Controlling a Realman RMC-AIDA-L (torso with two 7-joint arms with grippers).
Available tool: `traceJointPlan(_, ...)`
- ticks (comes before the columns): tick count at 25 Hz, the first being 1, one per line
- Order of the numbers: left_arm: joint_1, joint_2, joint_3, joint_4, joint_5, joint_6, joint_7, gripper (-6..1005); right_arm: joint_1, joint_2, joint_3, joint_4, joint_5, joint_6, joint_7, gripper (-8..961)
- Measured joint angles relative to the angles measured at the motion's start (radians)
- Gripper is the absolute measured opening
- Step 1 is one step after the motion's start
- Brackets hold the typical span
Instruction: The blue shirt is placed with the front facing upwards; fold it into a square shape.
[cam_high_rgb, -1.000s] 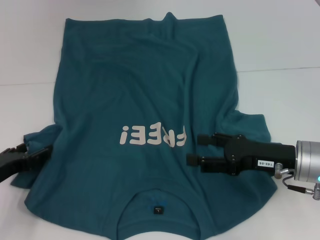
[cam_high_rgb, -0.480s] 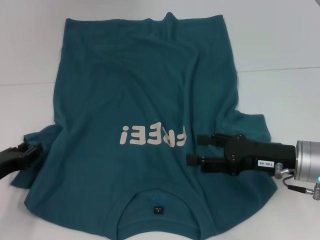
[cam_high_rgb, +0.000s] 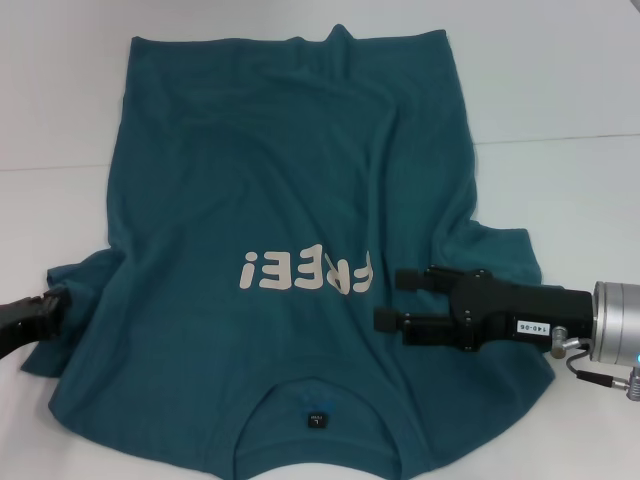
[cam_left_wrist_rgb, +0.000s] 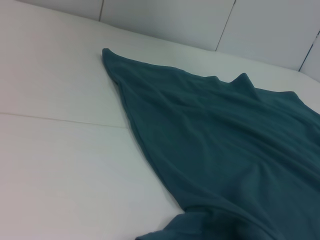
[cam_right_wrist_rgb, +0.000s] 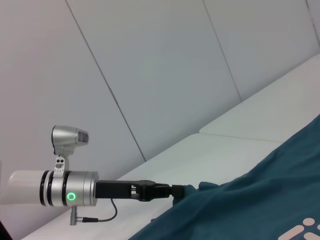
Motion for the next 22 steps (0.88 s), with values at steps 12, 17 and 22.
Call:
traceJointPlan(12, -0.004, 0.000, -0.001, 0.001, 0.000, 0.002, 0.000, 2, -0.002, 0.000, 0.000, 0.000, 0.011, 0.001, -0.004, 908)
traceJointPlan(17, 0.006, 0.005, -0.007, 0.023, -0.001, 0.001, -0.011, 3, -0.003, 0.000, 0.000, 0.000, 0.012, 0.003, -0.004, 908)
traceJointPlan(22, 0.023, 0.007, -0.008, 0.061, 0.001, 0.000, -0.026, 4, -0.001, 0.002, 0.003, 0.000, 0.012, 0.005, -0.004, 907)
